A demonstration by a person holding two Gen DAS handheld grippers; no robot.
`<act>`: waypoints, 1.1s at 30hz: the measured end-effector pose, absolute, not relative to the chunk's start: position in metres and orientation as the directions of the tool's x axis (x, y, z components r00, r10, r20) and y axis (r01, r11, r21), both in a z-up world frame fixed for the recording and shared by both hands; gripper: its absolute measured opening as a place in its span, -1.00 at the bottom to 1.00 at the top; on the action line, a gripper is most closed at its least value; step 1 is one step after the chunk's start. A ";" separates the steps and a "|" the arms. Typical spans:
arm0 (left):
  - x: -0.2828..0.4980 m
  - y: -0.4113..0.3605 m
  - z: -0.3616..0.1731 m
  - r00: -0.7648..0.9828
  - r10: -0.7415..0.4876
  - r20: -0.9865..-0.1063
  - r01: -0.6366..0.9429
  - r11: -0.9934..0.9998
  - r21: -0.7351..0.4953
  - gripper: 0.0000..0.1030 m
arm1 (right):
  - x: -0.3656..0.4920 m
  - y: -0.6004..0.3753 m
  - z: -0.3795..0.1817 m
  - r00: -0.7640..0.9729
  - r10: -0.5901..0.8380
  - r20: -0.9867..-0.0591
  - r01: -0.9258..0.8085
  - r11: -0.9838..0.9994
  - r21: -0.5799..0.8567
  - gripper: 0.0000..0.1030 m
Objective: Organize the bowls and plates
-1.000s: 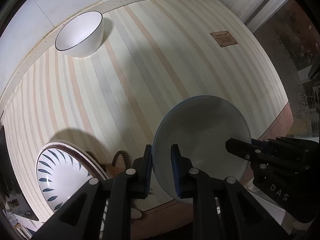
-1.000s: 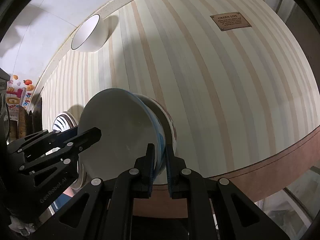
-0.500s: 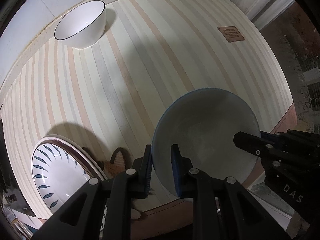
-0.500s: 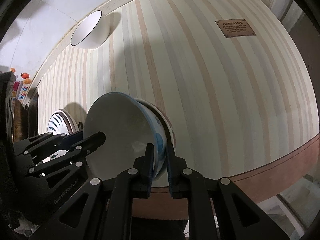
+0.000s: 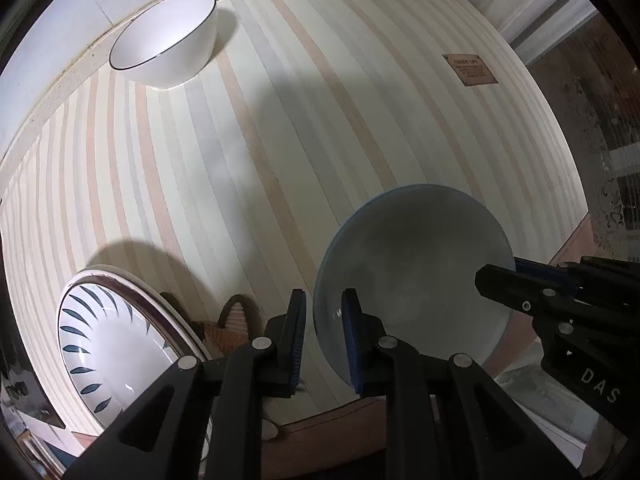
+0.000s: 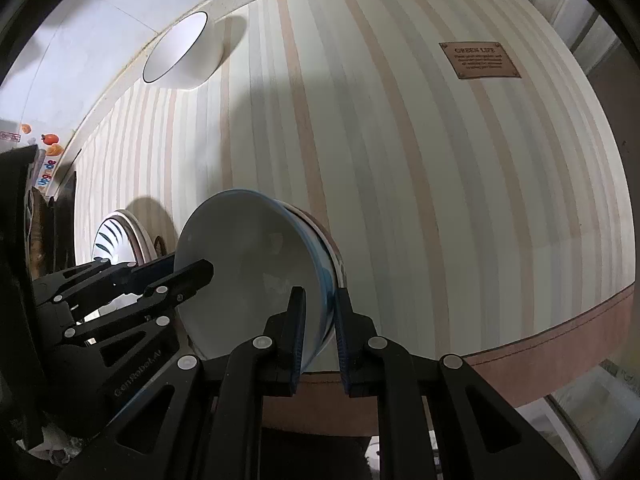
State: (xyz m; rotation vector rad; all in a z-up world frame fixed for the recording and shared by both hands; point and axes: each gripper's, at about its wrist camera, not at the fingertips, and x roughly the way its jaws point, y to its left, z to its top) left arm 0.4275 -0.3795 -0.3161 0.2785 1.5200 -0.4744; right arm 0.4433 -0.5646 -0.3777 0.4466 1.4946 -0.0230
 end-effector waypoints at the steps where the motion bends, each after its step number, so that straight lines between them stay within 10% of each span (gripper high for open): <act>1: 0.428 -0.378 -0.313 -0.011 -0.128 -0.992 0.460 0.880 -0.119 -0.69 | 0.444 -0.566 -0.377 0.088 0.262 -0.961 0.286 0.918 0.276 -0.69; 8: 0.451 -0.360 -0.271 0.052 -0.193 -0.980 0.405 0.901 -0.156 -0.67 | 0.476 -0.579 -0.337 0.157 0.294 -0.943 0.267 0.907 0.327 -0.67; 12: 0.505 -0.333 -0.258 0.111 -0.223 -0.968 0.280 0.942 -0.185 -0.55 | 0.532 -0.579 -0.317 0.226 0.336 -0.914 0.204 0.902 0.381 -0.15; 25: 0.668 -0.269 -0.334 0.082 -0.248 -0.965 -0.060 0.965 -0.253 -0.56 | 0.728 -0.535 -0.382 0.203 0.370 -0.907 0.144 0.904 0.402 -0.15; 33: 0.680 -0.280 -0.364 0.057 -0.237 -0.970 -0.044 0.970 -0.239 -0.70 | 0.757 -0.522 -0.423 0.142 0.374 -0.917 0.142 0.909 0.392 -0.74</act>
